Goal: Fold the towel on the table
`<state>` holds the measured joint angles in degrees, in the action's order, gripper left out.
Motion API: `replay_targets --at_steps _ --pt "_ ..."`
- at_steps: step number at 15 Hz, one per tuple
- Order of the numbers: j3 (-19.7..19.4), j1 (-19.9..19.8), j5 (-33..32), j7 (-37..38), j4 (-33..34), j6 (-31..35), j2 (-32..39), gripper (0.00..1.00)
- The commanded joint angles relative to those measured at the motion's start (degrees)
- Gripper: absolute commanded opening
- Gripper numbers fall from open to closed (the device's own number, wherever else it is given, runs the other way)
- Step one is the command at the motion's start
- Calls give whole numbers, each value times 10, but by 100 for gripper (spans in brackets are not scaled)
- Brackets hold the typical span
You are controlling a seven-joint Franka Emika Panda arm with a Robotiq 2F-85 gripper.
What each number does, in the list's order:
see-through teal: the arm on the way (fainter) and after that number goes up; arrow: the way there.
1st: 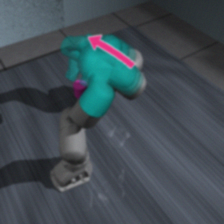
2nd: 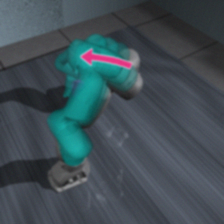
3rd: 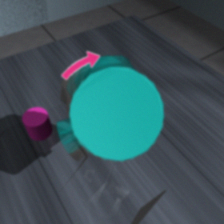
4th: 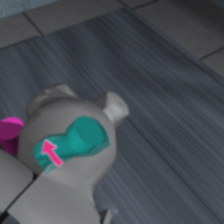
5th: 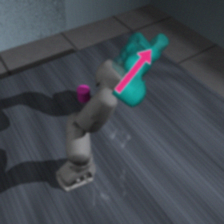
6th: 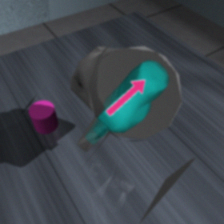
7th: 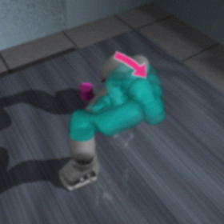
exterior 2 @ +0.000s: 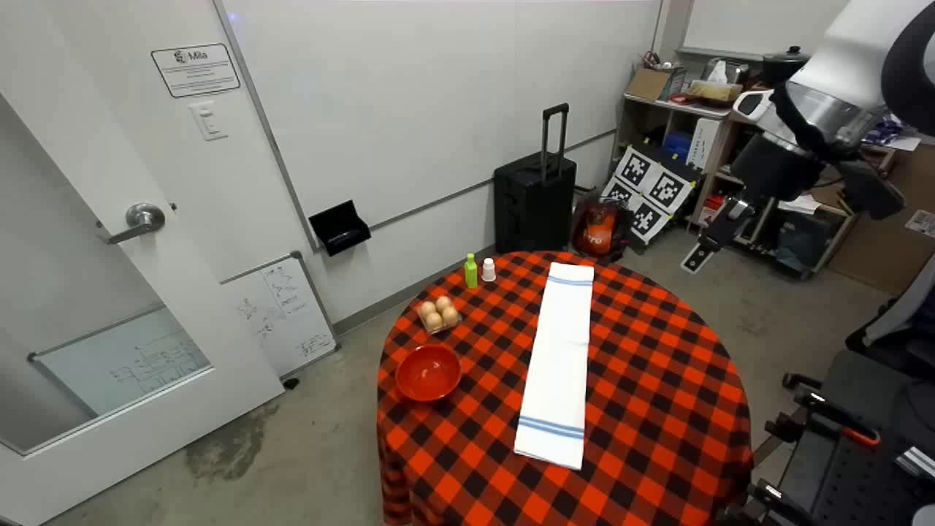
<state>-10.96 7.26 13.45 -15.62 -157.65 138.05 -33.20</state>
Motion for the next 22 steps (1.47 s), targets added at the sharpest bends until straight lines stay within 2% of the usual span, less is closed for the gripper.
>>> replay_targets --at_steps 1,7,11,13,18,21,22 --pt "7 -7 5 -4 1 -2 0 100" --pt "50 -8 -25 11 5 25 47 100" --pt "102 -13 -77 35 6 85 110 100" --pt "129 -23 -121 64 8 129 154 100" --pt "189 -70 -255 187 30 253 281 100" --pt "204 -91 -353 275 68 275 352 100" --pt "201 -87 -373 295 85 272 377 100"
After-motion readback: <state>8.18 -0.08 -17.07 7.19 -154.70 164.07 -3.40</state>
